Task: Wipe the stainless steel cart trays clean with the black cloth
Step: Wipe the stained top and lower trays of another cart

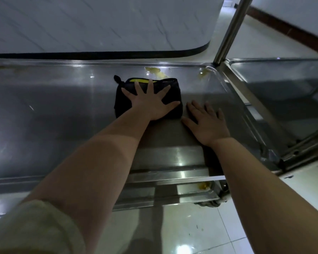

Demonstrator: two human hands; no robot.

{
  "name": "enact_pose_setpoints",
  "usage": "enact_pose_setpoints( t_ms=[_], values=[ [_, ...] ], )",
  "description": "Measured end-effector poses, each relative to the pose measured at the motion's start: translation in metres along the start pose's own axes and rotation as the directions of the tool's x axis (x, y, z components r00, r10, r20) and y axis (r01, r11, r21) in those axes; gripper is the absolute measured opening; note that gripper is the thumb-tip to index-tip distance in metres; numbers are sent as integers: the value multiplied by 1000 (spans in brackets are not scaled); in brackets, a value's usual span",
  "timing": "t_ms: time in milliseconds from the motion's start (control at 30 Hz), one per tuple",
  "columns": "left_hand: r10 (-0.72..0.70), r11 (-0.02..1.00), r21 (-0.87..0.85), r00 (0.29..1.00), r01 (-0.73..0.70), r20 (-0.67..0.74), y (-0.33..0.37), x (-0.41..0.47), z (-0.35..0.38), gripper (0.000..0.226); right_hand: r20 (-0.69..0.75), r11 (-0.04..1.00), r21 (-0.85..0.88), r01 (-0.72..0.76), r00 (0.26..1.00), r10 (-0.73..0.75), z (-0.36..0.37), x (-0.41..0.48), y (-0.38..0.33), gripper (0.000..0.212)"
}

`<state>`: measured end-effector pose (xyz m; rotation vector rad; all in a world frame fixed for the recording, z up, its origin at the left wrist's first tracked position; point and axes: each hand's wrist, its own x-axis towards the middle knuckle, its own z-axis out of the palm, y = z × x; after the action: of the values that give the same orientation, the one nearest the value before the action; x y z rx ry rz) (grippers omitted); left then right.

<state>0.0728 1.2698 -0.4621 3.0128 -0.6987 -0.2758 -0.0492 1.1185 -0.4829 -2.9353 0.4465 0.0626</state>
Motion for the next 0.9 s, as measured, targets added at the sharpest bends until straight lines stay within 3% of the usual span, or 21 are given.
enact_pose_setpoints(
  t_ms=[267,433,533,600,767,900],
  values=[
    [71,997,36,997,-71,12,6,-129,27,79,26,1000,4,11,1000,-12,-3,0,0,58],
    [72,997,-37,997,-71,28,13,-144,21,73,-140,947,317,59,990,-15,-16,-20,-8,41],
    [70,980,-184,997,-75,-30,-7,-145,9,61,-177,941,255,222,967,-181,-19,-49,-28,43],
    [18,984,-177,994,-36,-105,-31,-141,1,56,-179,948,170,271,954,-241,-15,-61,-57,48],
    [-55,994,-100,996,48,-77,-78,-118,-9,53,123,979,27,203,971,-205,0,-68,-137,67],
    [31,983,-176,992,-52,-120,-56,-104,-8,52,174,982,-52,183,970,-172,3,-67,-126,68]
  ],
)
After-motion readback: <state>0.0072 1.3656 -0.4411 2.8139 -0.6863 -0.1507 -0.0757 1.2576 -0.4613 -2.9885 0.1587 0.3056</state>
